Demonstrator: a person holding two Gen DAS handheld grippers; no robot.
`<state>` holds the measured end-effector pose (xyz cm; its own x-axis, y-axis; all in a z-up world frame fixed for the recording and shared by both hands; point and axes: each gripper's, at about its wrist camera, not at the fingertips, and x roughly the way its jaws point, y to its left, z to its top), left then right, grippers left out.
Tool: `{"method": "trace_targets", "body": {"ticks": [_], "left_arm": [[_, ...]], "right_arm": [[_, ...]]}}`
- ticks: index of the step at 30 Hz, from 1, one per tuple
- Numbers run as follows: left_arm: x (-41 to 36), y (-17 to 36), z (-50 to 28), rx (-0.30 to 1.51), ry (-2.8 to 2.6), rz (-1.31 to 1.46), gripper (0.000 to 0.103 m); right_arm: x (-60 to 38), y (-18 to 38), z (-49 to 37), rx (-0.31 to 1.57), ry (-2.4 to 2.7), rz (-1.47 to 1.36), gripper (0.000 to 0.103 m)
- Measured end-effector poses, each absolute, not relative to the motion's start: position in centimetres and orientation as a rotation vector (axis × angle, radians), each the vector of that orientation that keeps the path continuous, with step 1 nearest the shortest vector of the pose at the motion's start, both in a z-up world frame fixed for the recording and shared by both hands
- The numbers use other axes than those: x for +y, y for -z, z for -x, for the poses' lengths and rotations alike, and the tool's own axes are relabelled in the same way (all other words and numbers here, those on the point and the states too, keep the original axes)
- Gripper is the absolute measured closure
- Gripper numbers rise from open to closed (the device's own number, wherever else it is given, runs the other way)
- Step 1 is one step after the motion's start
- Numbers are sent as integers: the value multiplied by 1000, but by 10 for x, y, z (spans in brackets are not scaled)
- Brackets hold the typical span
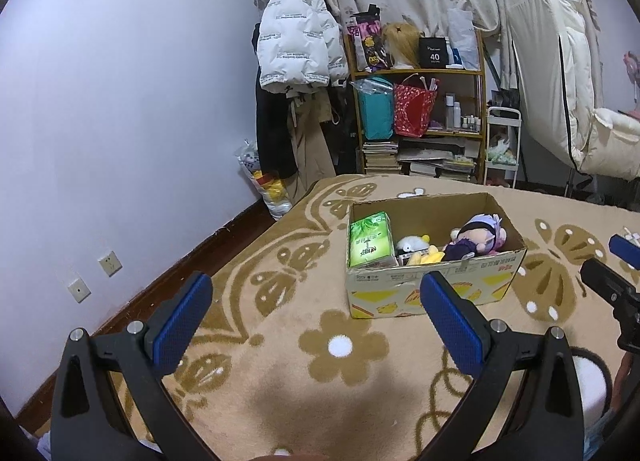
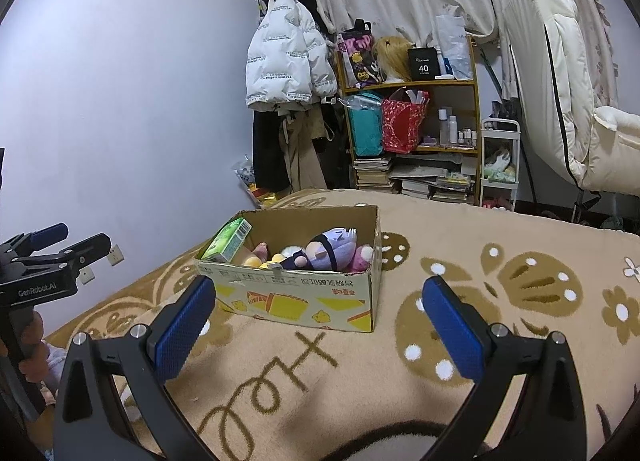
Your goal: Organize soft objects
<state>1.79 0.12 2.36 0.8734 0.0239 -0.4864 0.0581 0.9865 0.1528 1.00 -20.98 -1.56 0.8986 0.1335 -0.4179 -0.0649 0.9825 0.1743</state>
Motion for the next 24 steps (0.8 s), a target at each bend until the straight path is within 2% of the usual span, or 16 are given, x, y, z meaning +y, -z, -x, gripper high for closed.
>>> {"method": "trace_targets", "body": {"ticks": [24], "left_arm": [[1,-21,-19,524,27,-160,1]], "right_arm": [[-214,16,-10,448,-101,-162,0]]}}
